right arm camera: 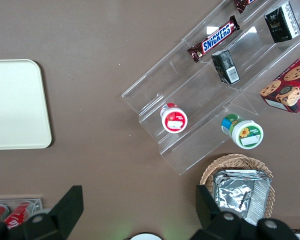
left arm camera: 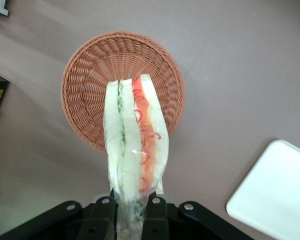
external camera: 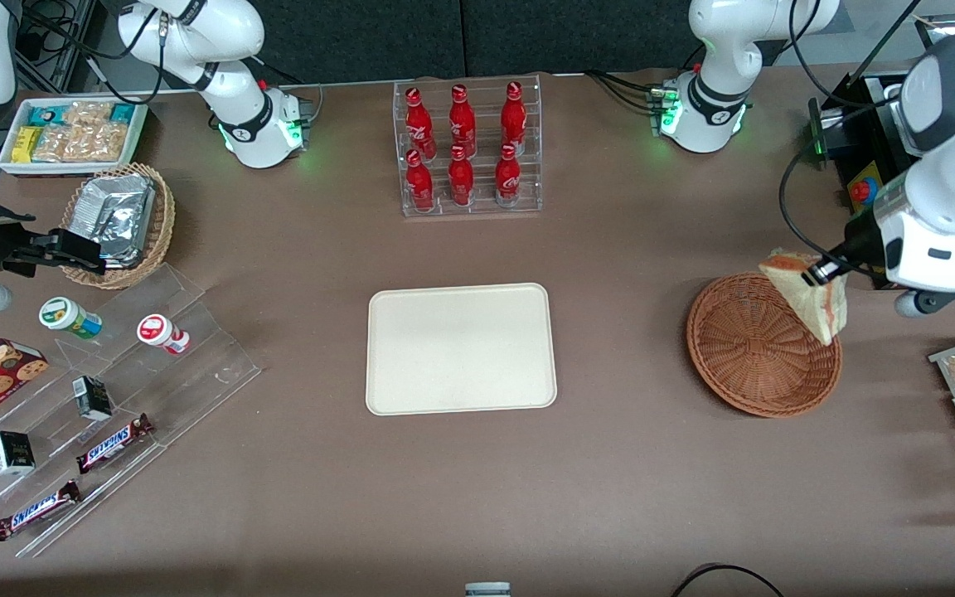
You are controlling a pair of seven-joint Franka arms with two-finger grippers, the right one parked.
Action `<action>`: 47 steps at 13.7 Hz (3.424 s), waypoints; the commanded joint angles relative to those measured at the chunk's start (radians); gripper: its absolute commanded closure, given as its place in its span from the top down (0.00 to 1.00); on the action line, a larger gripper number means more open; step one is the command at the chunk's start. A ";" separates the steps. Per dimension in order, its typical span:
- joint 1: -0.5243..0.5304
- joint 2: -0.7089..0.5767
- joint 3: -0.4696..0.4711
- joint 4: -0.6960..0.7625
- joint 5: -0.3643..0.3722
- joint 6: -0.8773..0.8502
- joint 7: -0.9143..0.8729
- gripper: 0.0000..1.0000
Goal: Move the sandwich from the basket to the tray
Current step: 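Close the left gripper on the sandwich and lift it, then carry the held sandwich over the cream tray and lower it, then set the sandwich upright on the tray and open the left gripper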
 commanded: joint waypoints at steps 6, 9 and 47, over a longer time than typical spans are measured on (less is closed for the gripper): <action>-0.001 0.042 -0.265 0.169 -0.006 -0.106 -0.021 0.19; -0.001 0.108 -0.364 0.184 -0.038 -0.065 -0.019 0.20; -0.386 0.782 -0.421 0.192 0.644 0.667 -0.484 0.99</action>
